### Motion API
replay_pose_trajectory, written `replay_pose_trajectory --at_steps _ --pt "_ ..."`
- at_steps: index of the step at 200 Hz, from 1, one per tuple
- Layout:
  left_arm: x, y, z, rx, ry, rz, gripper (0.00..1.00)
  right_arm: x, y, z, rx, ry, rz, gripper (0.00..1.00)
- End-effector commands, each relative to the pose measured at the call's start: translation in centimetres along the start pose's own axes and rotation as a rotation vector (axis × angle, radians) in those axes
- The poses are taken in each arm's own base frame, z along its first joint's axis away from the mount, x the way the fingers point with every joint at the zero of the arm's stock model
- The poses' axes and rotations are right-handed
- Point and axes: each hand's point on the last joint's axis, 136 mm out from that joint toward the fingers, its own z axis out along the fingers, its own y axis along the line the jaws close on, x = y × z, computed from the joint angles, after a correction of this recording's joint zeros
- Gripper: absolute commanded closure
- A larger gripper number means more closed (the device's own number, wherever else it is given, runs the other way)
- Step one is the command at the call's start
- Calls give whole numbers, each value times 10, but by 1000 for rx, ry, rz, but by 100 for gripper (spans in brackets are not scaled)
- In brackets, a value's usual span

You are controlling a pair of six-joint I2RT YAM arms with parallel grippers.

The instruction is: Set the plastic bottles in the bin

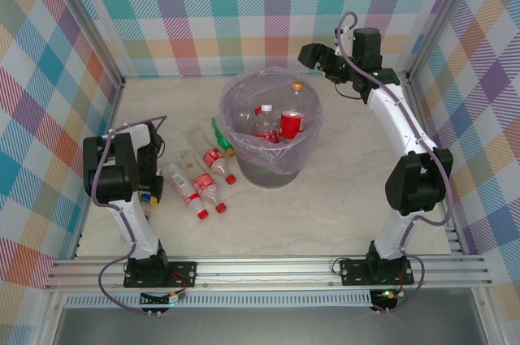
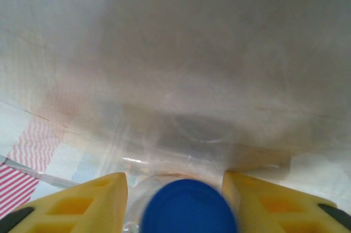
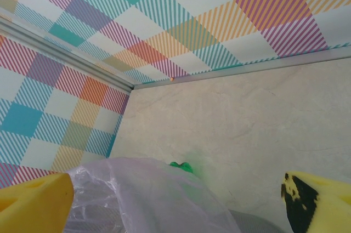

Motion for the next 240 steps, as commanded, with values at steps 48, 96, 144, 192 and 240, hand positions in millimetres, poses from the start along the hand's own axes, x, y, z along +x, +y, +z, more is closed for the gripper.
replay_pose_trajectory --at_steps 48,96,144,192,240 --pt "-23 12 -14 -47 -58 -28 64 -10 9 -9 -2 -19 -4 3" --pt "-24 14 -16 -55 -66 -26 69 -10 8 -10 8 -22 -2 3" --pt "-27 15 -31 -35 -107 -43 72 -9 4 -6 11 -18 8 3" --pt "-21 13 -76 46 -218 -95 71 -9 2 -6 24 -19 1 4" --pt "7 2 -124 210 -339 -371 56 -13 2 -2 32 -3 -22 4"
